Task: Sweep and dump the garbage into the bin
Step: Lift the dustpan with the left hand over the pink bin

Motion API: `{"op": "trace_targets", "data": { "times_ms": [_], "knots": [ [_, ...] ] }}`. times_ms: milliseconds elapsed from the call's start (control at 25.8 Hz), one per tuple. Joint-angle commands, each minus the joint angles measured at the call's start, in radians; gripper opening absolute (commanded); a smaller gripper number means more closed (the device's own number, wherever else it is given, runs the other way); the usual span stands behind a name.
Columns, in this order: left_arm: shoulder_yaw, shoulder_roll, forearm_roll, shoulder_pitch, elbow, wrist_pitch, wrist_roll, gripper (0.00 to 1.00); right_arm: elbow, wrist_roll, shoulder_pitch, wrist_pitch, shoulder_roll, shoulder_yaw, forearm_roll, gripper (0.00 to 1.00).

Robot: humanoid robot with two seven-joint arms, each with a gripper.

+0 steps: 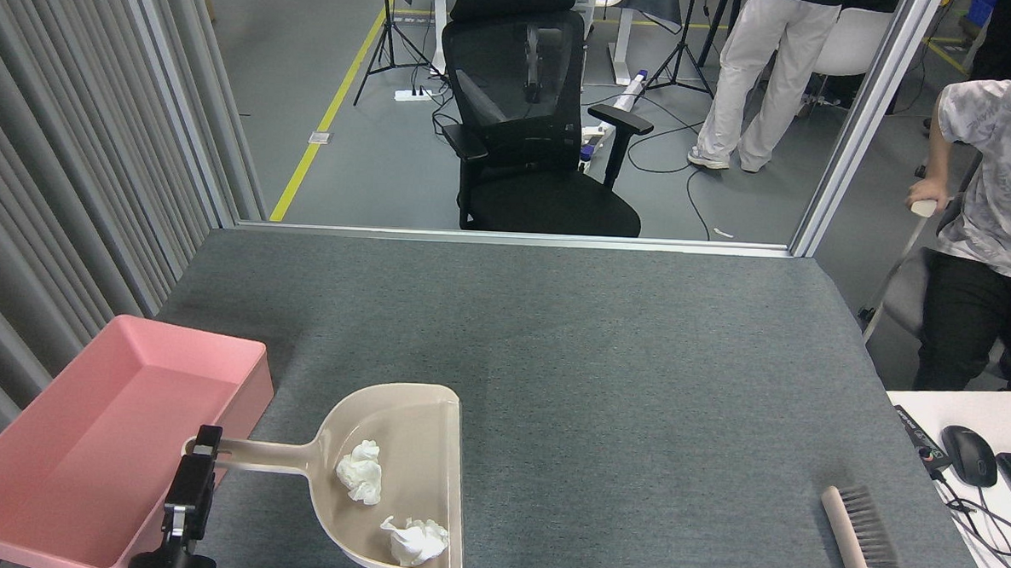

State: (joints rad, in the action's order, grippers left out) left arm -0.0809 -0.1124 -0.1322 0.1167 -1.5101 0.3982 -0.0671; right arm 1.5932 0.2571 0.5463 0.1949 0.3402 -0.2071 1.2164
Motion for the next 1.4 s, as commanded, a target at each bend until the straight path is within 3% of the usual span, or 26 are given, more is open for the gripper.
{"op": "trace_targets", "data": {
  "times_ms": [0,504,891,1357],
  "knots": [
    [0.000,-0.039,0.080,-0.005,-0.038,-0.047,0.006,0.00,0.001,-0.001,0.001,-0.002,-0.001,-0.002,0.000,0.97],
    [-0.066,-0.089,0.238,-0.011,-0.067,-0.137,0.012,0.00,-0.001,-0.002,0.001,-0.002,-0.003,0.002,0.002,0.97],
    [-0.151,-0.194,0.319,-0.012,-0.084,-0.145,0.012,0.00,0.001,-0.004,0.001,-0.005,-0.003,0.005,0.014,0.97],
    [-0.183,-0.383,0.362,-0.196,0.194,-0.121,0.026,0.00,0.001,-0.012,-0.002,-0.008,-0.004,0.006,0.015,0.97]
  ]
}}
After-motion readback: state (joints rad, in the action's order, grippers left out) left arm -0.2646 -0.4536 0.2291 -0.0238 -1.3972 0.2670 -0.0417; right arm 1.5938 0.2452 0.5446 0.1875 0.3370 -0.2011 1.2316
